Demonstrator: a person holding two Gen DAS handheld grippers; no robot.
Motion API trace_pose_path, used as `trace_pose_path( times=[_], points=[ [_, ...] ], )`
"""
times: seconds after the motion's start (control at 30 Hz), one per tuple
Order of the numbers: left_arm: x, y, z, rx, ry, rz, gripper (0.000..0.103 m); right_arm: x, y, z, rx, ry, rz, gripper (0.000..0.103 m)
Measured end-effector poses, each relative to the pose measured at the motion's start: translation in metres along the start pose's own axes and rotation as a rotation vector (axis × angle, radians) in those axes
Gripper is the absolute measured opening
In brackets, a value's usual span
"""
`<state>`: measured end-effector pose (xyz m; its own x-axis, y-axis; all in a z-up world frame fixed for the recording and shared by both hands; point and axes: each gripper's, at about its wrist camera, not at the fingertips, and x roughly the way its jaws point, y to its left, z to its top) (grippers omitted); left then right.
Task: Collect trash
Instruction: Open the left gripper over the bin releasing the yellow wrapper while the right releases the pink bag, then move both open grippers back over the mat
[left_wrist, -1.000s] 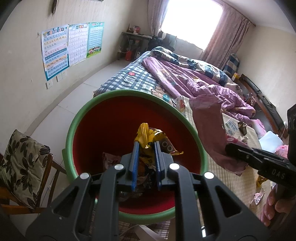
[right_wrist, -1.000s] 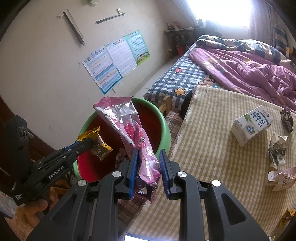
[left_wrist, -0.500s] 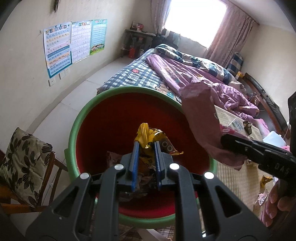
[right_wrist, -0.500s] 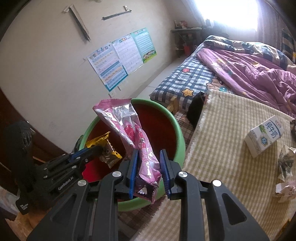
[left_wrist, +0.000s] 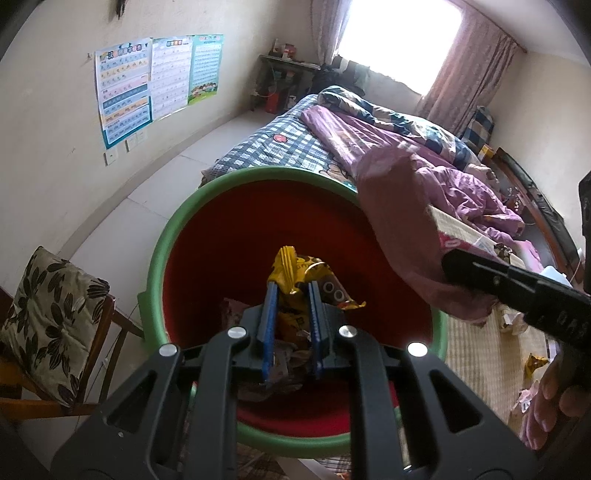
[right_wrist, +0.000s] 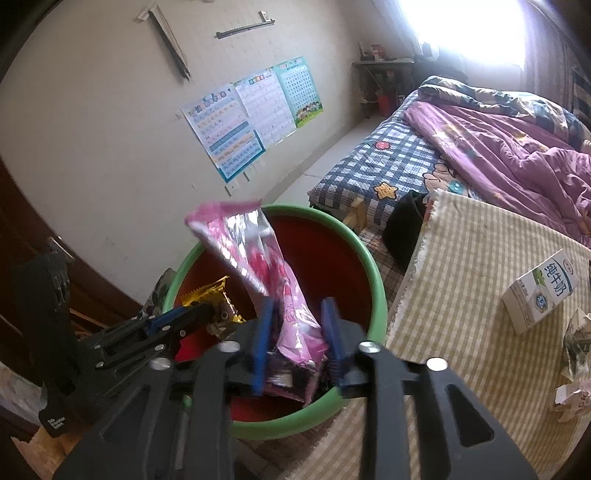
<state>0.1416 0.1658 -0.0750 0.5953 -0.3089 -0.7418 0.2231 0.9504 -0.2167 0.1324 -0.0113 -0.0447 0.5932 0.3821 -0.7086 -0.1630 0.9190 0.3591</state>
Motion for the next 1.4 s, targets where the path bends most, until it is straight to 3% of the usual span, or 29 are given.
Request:
trace_pose_path(
  times=[0.07, 0.1, 0.17, 0.43, 0.5, 0.83, 1.2, 1.4],
  points=[
    [0.000, 0.001, 0.000, -0.009, 0.001, 0.002, 0.024, -0.002, -0.001, 0.001, 0.011, -0.011, 0.013, 0.048],
    [0.000, 0.001, 0.000, -0.012, 0.000, 0.004, 0.034, -0.003, -0.001, 0.002, 0.014, -0.015, 0.016, 0.049],
    [-0.002, 0.002, -0.001, -0.017, -0.011, 0.010, 0.040, -0.005, -0.002, 0.002, 0.019, -0.020, 0.019, 0.049],
    [-0.004, 0.003, -0.001, -0.016, -0.008, 0.011, 0.044, -0.014, -0.008, -0.001, 0.039, -0.028, 0.013, 0.049],
    [-0.005, 0.001, -0.002, -0.014, -0.006, 0.011, 0.045, -0.020, -0.011, -0.003, 0.041, -0.041, 0.007, 0.065],
    [-0.010, -0.022, -0.007, 0.006, -0.009, 0.014, 0.046, -0.049, -0.036, -0.014, 0.070, -0.076, -0.022, 0.066],
    [-0.011, -0.075, -0.023, 0.044, 0.006, -0.008, 0.046, -0.098, -0.095, -0.043, 0.114, -0.087, -0.088, 0.067],
    [-0.013, -0.117, -0.038, 0.084, 0.020, -0.057, 0.046, -0.139, -0.152, -0.073, 0.160, -0.090, -0.167, 0.067]
  ],
)
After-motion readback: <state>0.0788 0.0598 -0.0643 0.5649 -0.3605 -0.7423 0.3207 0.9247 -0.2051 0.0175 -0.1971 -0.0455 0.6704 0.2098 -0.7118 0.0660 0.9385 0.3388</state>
